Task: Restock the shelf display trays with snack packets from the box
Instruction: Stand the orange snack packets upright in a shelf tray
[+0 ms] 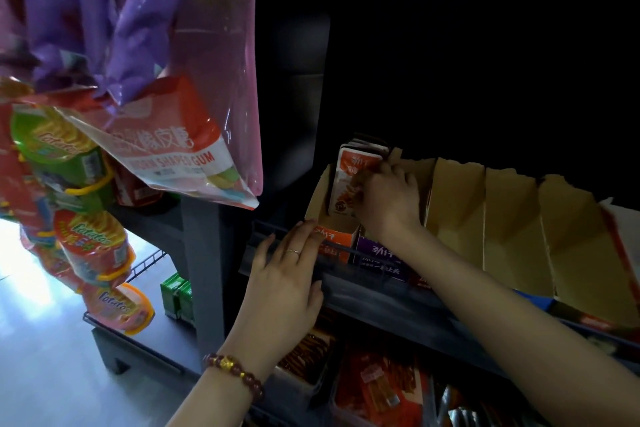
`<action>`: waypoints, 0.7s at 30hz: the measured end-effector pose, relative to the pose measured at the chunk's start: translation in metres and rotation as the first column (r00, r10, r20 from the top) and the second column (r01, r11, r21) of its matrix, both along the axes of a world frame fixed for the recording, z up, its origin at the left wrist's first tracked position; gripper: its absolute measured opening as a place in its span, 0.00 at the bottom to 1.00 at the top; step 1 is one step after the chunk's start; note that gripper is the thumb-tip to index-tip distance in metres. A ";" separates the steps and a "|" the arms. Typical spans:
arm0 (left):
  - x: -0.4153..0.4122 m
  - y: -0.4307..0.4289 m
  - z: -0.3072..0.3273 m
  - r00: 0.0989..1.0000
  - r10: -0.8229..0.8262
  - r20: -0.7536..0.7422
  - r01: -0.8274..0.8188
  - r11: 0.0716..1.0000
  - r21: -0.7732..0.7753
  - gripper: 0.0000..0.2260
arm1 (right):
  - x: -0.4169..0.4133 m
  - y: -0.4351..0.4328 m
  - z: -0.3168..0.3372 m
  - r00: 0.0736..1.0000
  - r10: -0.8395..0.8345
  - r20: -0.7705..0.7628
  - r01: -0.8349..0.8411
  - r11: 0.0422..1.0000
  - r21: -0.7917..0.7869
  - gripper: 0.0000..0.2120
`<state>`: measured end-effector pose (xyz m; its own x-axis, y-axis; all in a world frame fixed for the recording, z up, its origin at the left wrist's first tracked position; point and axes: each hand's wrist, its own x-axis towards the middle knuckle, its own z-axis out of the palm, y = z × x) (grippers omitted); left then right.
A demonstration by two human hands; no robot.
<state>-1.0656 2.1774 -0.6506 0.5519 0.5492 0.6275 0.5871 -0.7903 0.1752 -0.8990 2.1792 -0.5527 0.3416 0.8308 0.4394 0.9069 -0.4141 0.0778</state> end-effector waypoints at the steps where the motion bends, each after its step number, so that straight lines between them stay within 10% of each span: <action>1: 0.000 0.000 0.000 1.000 0.001 0.001 -0.001 1.000 -0.001 0.32 | -0.002 -0.001 -0.001 1.000 -0.006 0.006 0.006 1.000 -0.026 0.19; 21: -0.004 0.003 -0.002 0.994 -0.076 0.085 0.075 0.997 0.016 0.16 | -0.007 0.008 0.009 0.998 0.038 -0.052 -0.049 0.971 -0.233 0.31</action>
<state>-1.0697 2.1800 -0.6524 0.5354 0.4997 0.6809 0.5093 -0.8341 0.2117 -0.9061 2.1877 -0.5437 0.3189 0.9231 0.2151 0.9285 -0.3498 0.1248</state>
